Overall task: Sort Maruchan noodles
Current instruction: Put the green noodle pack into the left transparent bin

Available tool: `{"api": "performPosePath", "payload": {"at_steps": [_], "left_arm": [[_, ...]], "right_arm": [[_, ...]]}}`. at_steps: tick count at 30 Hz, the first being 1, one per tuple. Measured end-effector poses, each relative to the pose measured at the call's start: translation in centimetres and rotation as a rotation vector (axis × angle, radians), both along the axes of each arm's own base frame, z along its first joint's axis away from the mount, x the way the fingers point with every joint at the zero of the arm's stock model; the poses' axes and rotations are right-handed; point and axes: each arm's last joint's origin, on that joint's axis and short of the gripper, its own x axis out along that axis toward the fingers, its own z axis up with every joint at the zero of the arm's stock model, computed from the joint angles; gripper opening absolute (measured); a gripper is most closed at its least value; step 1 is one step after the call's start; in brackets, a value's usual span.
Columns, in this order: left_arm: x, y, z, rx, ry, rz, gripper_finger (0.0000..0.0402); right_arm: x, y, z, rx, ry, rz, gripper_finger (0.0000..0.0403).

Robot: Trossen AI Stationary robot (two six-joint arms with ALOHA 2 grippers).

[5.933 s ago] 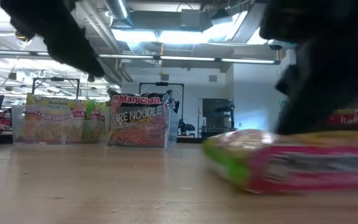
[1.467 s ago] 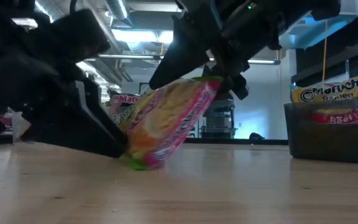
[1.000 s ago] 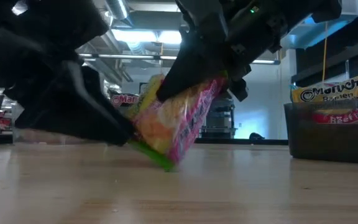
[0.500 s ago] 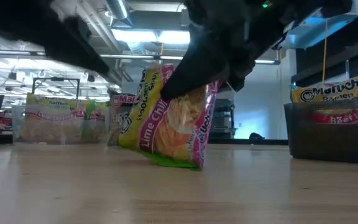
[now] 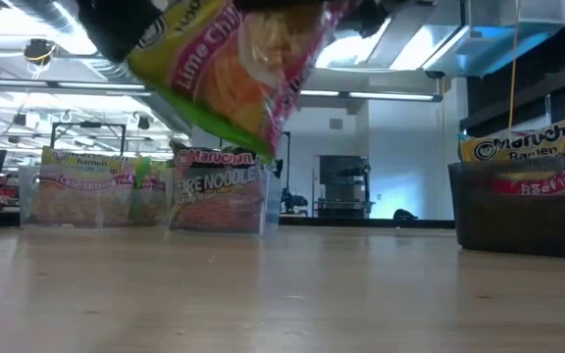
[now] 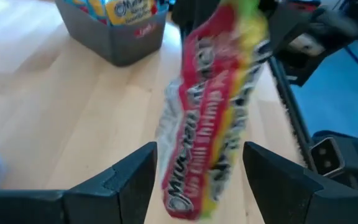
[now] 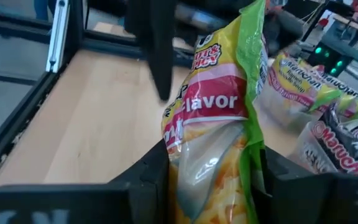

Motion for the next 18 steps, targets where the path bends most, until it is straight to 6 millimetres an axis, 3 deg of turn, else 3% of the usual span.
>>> {"api": "performPosePath", "payload": {"at_steps": [6, 13, 18], "left_arm": [[1.6, -0.1, -0.6, -0.063, -0.034, -0.079, 0.0234], [2.0, 0.4, -0.5, -0.045, -0.046, -0.055, 0.0232], [2.1, 0.4, -0.5, -0.059, -0.047, -0.081, 0.0187]], "right_arm": [[0.3, -0.3, 0.2, -0.017, -0.014, 0.017, 0.0122], [0.7, -0.5, 0.9, 0.013, -0.076, 0.040, 0.0123], [0.9, -0.6, 1.1, 0.021, -0.092, 0.056, 0.0124]]}}
